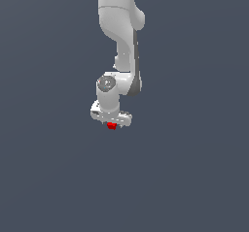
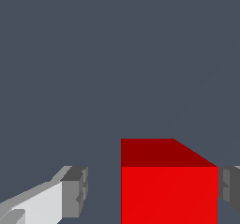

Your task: Pick up the red cube and move it to a goal position.

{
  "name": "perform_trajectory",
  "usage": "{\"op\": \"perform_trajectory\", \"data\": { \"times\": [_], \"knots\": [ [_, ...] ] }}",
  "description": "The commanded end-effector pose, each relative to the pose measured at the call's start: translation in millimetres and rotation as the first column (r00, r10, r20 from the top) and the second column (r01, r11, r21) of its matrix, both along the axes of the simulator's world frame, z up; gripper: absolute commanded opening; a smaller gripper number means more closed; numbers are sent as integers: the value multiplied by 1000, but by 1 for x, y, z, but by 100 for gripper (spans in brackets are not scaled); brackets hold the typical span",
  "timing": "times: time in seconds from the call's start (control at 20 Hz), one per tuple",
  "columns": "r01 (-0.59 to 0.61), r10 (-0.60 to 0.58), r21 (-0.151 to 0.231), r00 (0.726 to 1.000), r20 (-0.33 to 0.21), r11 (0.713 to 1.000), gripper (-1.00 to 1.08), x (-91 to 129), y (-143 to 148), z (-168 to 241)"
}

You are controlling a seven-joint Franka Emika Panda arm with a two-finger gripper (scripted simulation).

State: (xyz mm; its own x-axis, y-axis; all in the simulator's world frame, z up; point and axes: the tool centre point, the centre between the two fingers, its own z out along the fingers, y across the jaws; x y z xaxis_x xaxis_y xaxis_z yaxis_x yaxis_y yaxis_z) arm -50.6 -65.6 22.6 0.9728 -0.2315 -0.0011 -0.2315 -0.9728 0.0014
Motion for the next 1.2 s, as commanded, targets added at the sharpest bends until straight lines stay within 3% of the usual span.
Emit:
{"op": "perform_trajectory", "data": {
  "times": [0.0, 0.05, 0.7, 1.15],
  "knots": [
    [5, -5, 0, 1000, 1, 1000, 100, 0, -1, -2],
    [5, -5, 0, 1000, 1, 1000, -100, 0, -1, -2],
    [4, -4, 0, 1000, 1, 1000, -100, 1, 1, 0],
    [4, -4, 0, 1000, 1, 1000, -100, 18, 29, 37]
  ]
}}
